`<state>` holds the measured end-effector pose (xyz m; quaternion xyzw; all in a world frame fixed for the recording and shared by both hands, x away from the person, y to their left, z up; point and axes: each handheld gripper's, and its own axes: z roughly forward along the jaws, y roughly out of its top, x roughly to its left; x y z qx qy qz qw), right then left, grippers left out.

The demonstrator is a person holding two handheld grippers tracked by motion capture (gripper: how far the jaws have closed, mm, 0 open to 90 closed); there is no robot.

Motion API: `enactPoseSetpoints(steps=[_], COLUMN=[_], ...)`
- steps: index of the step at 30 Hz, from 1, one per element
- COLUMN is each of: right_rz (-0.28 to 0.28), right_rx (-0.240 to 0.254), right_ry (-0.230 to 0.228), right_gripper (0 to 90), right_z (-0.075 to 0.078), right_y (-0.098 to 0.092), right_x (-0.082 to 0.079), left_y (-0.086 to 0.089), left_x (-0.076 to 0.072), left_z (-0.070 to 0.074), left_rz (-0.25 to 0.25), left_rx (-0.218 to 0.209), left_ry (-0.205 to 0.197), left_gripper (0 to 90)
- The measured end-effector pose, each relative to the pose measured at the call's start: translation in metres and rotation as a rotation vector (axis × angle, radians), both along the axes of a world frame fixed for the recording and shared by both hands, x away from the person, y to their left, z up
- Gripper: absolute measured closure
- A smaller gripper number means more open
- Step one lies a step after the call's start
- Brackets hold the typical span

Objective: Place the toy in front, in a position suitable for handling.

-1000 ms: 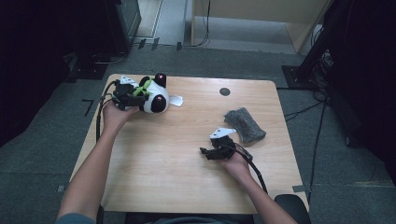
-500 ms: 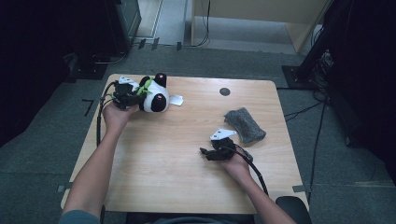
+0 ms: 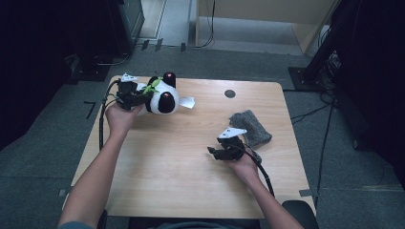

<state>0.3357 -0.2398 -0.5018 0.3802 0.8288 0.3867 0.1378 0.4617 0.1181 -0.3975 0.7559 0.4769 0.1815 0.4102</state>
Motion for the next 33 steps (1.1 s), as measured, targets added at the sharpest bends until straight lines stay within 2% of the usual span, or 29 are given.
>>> enactPoseSetpoints(steps=[6,7,12,15,18,21,24,30,33], right_rz=[-0.017,-0.022,-0.03,-0.044,-0.054,-0.064,-0.07,-0.087,-0.106], right_rx=[0.049,0.061,0.064,0.092,0.08,0.072,0.064,0.067,0.071], right_ry=[-0.028,-0.03,-0.038,-0.056,-0.067,-0.075,-0.082,-0.082,-0.087], right_gripper=[41.9,41.9,43.4,42.5,41.4,41.2,41.2,41.0,40.9], right_z=[0.012,0.015,0.021,0.029,0.032,0.032,0.034,0.035,0.037], right_y=[-0.007,-0.009,-0.014,-0.02,-0.024,-0.026,-0.029,-0.034,-0.038], right_x=[0.001,0.001,0.002,0.003,0.004,0.004,0.004,0.005,0.005], left_y=[-0.019,-0.026,-0.041,-0.05,-0.062,-0.069,-0.083,-0.09,-0.095], left_x=[-0.014,-0.019,-0.03,-0.039,-0.052,-0.06,-0.076,-0.09,-0.096], left_z=[0.007,0.01,0.014,0.016,0.015,0.014,0.01,0.004,-0.001], left_rz=[-0.039,-0.049,-0.071,-0.084,-0.091,-0.103,-0.135,-0.124,-0.135], left_rx=[-0.011,-0.018,-0.024,-0.017,-0.024,-0.021,-0.013,-0.042,-0.044], left_ry=[0.008,0.01,0.014,0.013,0.028,0.023,0.009,0.026,0.03], left_gripper=[71.1,71.1,71.1,71.0,71.0,70.9,70.9,70.8,70.6])
